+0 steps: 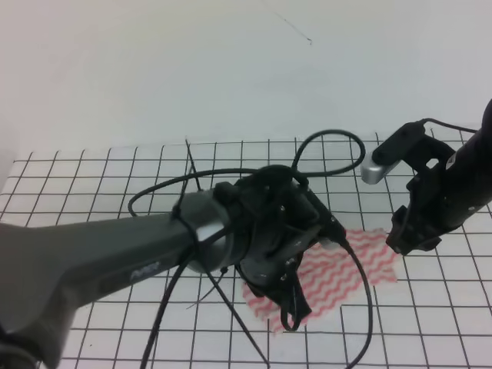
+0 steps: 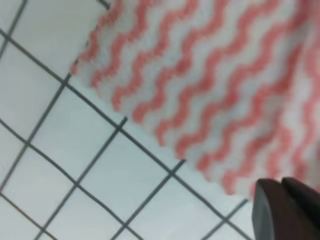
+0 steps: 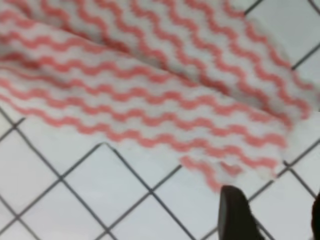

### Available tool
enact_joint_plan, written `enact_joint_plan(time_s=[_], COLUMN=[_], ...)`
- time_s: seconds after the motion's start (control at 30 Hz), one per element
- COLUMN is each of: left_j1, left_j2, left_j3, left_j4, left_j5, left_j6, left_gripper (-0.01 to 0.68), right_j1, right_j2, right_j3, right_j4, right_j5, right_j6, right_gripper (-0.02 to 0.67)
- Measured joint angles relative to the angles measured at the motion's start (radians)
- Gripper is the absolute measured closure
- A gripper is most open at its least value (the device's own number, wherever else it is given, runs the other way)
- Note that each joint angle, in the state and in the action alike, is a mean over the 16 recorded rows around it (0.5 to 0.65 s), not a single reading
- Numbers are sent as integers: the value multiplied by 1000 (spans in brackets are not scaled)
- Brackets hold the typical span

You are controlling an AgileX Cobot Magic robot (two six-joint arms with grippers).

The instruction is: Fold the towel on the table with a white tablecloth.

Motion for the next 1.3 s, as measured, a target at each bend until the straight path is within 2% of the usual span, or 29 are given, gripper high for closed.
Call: enact_joint_plan(time_s=[0.17, 0.47, 0.7, 1.0, 1.3], left_j1=[2, -1, -1, -1, -1], left_j2=[-59, -160, -182, -150, -84], left_j3=[17, 128, 205, 217, 217], left_j4=[-86, -213, -243, -261, -255], left_j5=[13, -63, -146, -204, -247], left_j6=[68, 206, 239, 233, 231], left_gripper=[672, 662, 563, 427, 412], right_j1=[1, 0, -4, -6, -6], right_j2=[-3, -14, -20, -20, -21], right_j3=[0, 0, 0, 0, 0], right_j4=[-41, -85, -91, -124, -193], right_j5=[-10, -7, 5, 17, 21], right_j6=[31, 80, 92, 124, 190], right_gripper=[330, 330, 330, 330, 330])
